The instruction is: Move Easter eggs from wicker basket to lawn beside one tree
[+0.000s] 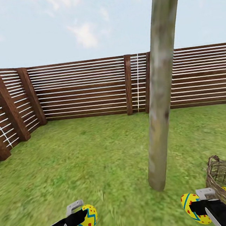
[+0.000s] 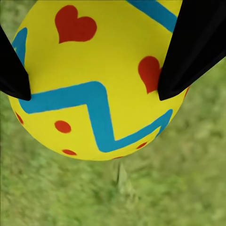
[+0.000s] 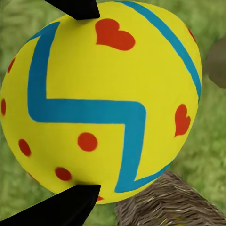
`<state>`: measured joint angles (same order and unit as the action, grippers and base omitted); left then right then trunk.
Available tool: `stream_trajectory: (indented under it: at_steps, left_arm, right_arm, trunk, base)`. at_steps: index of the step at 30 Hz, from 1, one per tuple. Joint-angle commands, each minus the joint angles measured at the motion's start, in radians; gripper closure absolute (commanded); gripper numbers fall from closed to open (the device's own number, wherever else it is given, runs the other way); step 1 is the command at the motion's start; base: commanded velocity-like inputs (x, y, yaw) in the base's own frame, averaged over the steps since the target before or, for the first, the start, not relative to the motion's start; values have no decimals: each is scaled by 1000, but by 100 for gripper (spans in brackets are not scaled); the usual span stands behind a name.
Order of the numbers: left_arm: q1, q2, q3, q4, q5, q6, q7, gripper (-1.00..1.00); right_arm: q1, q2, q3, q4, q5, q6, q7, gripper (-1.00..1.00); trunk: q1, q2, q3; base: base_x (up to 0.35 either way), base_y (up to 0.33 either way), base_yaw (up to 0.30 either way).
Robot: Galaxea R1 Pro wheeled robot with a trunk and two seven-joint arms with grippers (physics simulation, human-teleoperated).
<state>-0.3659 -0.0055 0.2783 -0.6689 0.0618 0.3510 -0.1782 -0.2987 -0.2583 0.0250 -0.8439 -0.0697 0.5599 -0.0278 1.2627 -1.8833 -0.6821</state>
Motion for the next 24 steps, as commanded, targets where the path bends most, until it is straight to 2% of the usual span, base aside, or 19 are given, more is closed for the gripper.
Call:
stream_trajectory:
  at_steps: [1, 24]
  left_arm:
    - [-1, -1, 4, -1, 6, 8, -4, 100]
    - [0, -3, 3, -1, 6, 6, -3, 100]
  right_arm:
    - [0, -1, 3, -1, -7, 5, -3, 100]
    - [0, -1, 3, -1, -7, 5, -3, 100]
  trunk:
    - [4, -8, -4]
    - [92, -169, -76]
  base:
    - [0, 0, 0]
    - [0, 0, 0]
